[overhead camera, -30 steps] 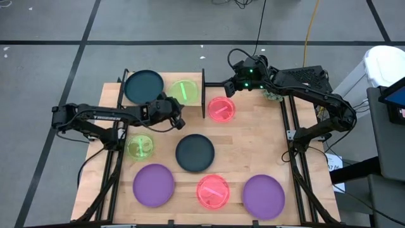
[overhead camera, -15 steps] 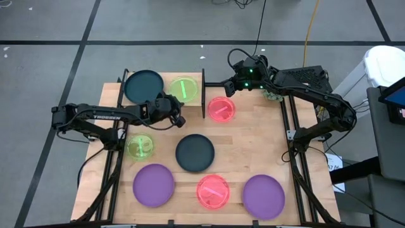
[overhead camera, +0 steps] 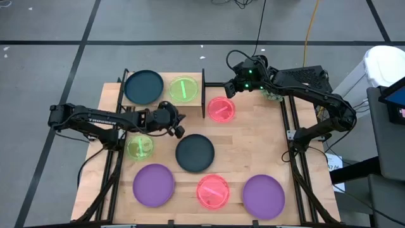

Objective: Place and stack plates onto a shelf
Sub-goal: Stack the left purple plate on the dark blue plate

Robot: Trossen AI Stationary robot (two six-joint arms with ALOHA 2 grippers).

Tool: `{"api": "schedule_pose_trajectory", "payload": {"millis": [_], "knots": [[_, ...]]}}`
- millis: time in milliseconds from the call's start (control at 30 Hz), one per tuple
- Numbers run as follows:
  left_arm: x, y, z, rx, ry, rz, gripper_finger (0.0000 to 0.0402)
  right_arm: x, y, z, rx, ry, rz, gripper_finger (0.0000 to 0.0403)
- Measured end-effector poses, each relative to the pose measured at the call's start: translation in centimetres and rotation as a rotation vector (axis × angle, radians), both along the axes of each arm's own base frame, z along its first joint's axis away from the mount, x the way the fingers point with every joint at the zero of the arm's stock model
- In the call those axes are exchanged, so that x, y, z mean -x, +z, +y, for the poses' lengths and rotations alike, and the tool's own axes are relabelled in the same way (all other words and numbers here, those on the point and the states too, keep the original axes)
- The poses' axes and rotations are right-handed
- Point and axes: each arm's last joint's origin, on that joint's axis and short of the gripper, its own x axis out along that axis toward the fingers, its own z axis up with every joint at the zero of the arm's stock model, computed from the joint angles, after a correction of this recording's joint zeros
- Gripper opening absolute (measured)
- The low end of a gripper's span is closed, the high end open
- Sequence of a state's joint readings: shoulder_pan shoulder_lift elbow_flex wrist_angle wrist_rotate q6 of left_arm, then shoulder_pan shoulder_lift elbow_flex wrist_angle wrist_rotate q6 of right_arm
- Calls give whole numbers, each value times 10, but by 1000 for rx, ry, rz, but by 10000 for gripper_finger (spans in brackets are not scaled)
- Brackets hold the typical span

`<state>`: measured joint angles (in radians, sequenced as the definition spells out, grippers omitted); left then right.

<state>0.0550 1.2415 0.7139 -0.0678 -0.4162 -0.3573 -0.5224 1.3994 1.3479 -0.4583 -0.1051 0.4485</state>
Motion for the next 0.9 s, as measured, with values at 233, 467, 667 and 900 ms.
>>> {"api": "schedule_pose_trajectory", "payload": {"millis": [233, 467, 667, 900], "knots": [[6, -10, -24, 132, 9, 57, 3, 1, -1, 1, -37, -18, 2, 43], [12, -15, -42, 204, 4, 100, 3, -1, -6, 6, -77, -18, 21, 43], [14, -17, -54, 252, -26, 105, 3, -4, -27, 19, -190, -21, 46, 43], [19, -19, -68, 342, -8, 104, 3, -8, -64, 45, -412, 43, 96, 43]]}}
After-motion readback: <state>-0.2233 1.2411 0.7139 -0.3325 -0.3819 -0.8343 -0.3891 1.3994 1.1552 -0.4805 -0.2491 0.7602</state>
